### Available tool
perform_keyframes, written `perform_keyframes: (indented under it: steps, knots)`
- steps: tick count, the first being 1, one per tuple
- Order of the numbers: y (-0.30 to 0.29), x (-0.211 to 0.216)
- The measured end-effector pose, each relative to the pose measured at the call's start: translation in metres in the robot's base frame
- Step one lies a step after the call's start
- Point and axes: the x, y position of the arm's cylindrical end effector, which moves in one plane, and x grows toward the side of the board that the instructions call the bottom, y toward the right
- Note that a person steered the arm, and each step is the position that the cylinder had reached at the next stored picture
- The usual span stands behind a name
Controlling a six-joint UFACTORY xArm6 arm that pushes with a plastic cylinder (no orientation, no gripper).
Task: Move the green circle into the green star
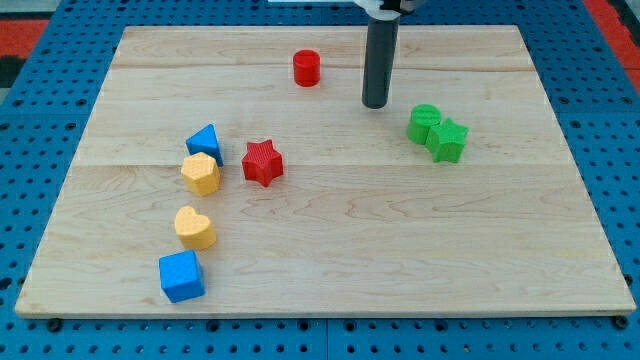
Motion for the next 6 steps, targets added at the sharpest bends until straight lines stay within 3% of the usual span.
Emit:
perform_keyframes:
  steps: [2, 5, 6]
  knots:
    - [-0.025, 0.027]
    - [0.032, 0.045]
    - [-0.005, 0.054]
